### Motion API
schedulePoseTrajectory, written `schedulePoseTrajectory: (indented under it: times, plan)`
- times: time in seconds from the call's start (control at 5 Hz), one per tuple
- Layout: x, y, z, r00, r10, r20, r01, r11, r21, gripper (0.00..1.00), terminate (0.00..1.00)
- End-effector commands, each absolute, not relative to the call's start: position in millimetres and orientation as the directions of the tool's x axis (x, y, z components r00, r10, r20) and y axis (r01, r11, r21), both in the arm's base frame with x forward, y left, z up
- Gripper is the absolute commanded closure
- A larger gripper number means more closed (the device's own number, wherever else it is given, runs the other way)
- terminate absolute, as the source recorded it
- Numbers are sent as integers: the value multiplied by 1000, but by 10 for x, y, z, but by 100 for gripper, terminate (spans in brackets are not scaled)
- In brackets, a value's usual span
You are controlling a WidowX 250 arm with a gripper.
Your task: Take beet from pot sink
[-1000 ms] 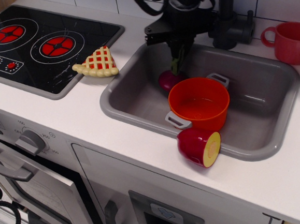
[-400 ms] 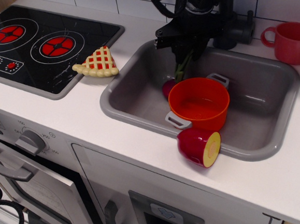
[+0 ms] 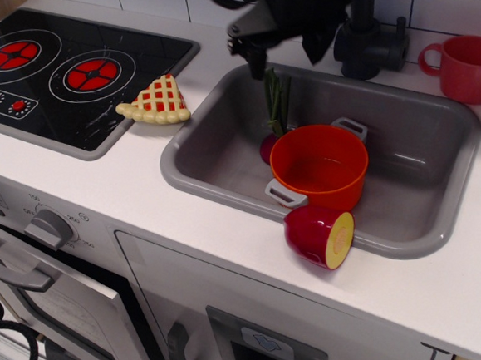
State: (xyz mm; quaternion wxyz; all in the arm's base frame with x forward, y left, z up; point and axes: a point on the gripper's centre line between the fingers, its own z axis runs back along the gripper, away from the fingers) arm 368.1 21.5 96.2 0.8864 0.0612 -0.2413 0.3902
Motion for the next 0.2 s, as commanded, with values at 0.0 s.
schedulePoseTrajectory:
  times: [0.0]
  plan:
    - [3699,237,1189,545,663,512,-715,687,-128,0,100]
